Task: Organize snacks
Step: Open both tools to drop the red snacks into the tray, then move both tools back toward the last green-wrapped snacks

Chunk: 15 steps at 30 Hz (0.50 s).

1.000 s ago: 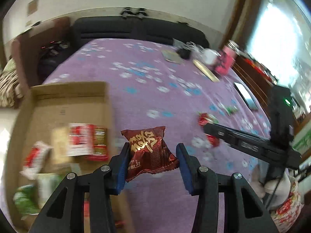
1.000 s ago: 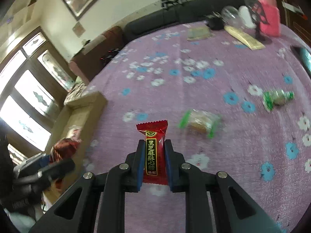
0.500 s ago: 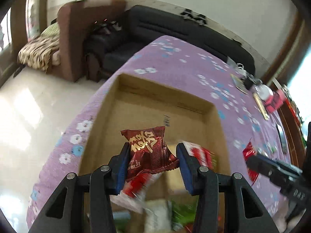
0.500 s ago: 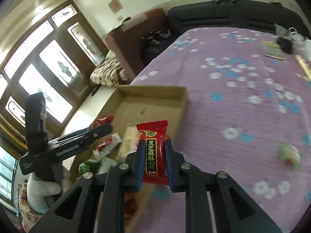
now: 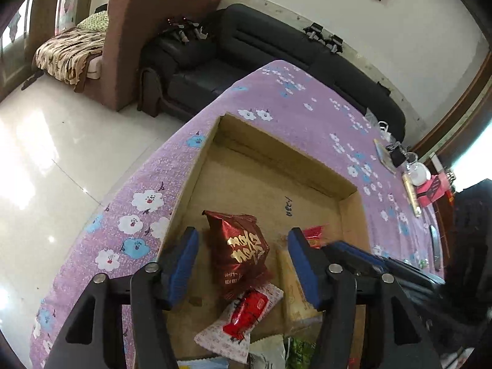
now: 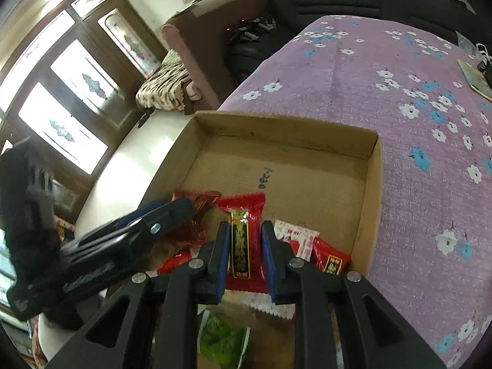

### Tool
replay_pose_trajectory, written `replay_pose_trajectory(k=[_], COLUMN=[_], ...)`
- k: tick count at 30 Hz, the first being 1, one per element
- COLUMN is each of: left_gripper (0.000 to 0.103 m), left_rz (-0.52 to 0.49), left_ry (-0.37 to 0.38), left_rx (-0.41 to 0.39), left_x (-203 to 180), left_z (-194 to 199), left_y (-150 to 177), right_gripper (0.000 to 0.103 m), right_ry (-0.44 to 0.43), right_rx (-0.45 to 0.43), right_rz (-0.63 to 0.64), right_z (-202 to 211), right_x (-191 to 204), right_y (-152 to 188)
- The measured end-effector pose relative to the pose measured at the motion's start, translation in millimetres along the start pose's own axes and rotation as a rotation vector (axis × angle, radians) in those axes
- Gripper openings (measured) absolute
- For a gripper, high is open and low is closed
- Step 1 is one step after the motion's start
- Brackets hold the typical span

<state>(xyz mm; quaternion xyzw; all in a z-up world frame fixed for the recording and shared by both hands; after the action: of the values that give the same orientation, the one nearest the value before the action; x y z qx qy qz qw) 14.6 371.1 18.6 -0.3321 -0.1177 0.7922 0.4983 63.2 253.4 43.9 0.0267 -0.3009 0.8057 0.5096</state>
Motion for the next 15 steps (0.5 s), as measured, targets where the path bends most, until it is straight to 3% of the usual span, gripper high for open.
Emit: replay_pose_trajectory(k=[3,9,15], left_gripper=[0.066,0.071,0.075], left_rz=[0.008,0.012,-0.014], left_ry=[0.023,0.096,0.193], left_rx=[-0.022,-0.064,-0.057], left_x=[-1,-16,-52], left_z=[12,37,50], left_y=[4,11,26], right_gripper=[0.033,0.034,0.035], right_ry=[-0.002,0.005,0.053], right_rx=[-0.021,-0.054,-0.105], right_rz=[-0.023,-0.030,-0.032], right_z=[8,36,83], right_x=[-5,-22,-61], right_y=[-1,7,36])
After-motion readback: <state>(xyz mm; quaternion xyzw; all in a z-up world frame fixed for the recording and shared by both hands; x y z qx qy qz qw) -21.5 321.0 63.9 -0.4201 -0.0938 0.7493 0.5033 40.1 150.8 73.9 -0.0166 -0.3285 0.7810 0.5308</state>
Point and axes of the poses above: each gripper's, at about its wrist camera, not at the fingertips, and z roughly against the way its jaws point, x to its left, y to its underside, the point moved 1 cm from there along -z, roughly the way its jaws point, and after that the axes turned 2 degrees about y, right-handed, at the moved point
